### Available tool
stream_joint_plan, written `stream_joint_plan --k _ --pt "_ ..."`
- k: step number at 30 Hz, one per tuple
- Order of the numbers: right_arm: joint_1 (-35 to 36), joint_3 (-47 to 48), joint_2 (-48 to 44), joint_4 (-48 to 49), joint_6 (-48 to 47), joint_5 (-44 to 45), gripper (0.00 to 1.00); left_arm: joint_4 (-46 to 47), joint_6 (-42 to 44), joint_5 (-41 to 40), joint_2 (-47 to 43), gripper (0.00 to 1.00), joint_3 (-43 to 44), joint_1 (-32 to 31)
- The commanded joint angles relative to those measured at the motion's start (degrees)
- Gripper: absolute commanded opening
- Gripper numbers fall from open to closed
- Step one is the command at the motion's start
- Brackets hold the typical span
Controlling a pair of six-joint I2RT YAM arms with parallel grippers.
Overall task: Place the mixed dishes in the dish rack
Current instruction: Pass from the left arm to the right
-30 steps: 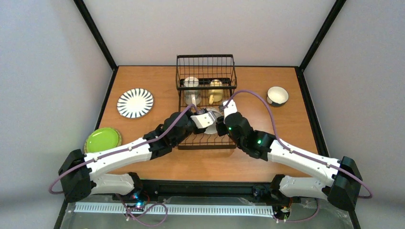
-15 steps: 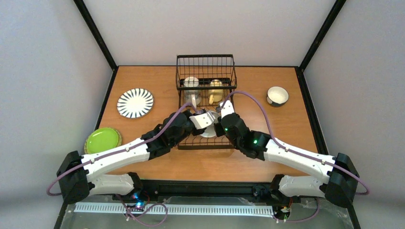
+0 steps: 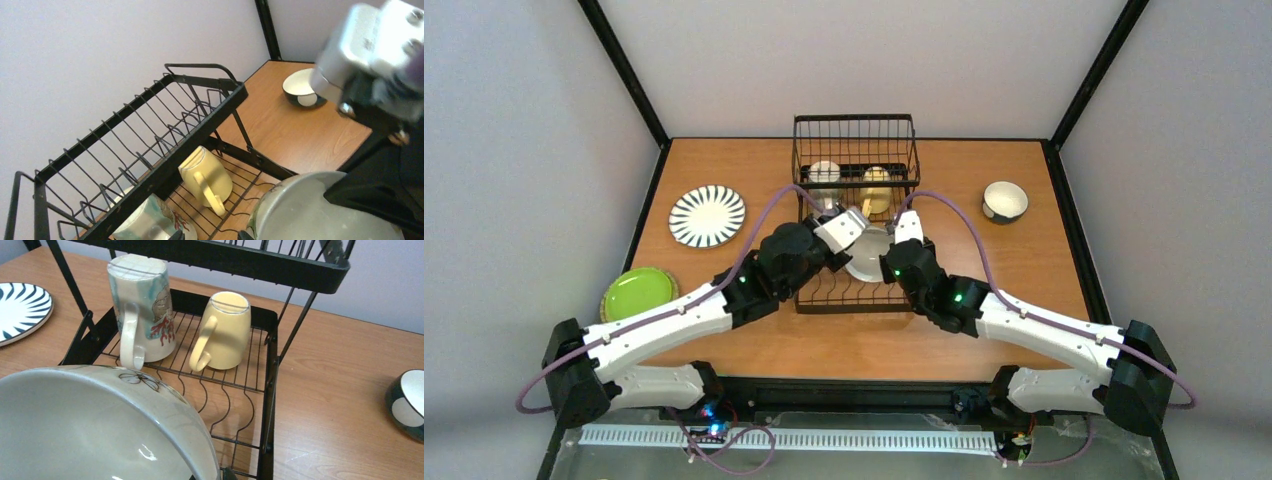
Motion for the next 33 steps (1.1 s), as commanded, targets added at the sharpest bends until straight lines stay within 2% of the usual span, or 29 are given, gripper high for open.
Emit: stream_joint_plan --k 1,6,9,13,16,21,28,33 --pt "0.13 0.15 -1.02 6.26 0.83 5.25 0.02 -8.8 -10.4 -2.9 1.9 0.61 7.31 0.12" --pt "0.95 -1.75 -1.76 12.82 -2.89 10.99 0.02 -23.38 -29.87 -1.77 6.52 0.63 19.09 0.22" --pt "1.6 -3.21 -2.03 16.97 -5.11 14.31 0.02 -29.52 -40.84 0.15 7.84 0.71 24.18 0.22" --pt "2.72 -5.08 -2.03 22.05 -7.39 19.04 0.02 -33.75 -52.85 2.09 6.55 0.84 25.97 0.76" --pt "3.47 -6.62 -1.67 25.87 -8.99 21.94 0.02 -35.44 -60.64 4.54 4.85 0.89 24.64 1.77" --pt "4.78 -8.74 -0.86 32.14 -11.93 24.93 0.02 -31.47 -73.61 13.63 0.37 0.99 16.52 5.28" --pt "6.09 -9.88 0.59 34.84 -13.29 27.07 0.02 -19.66 -86.03 27.67 -4.74 1.0 3.97 13.03" --pt "7.17 -10.12 1.28 34.98 -13.5 27.97 0.02 -11.48 -93.63 34.47 -5.09 1.0 -0.86 15.64"
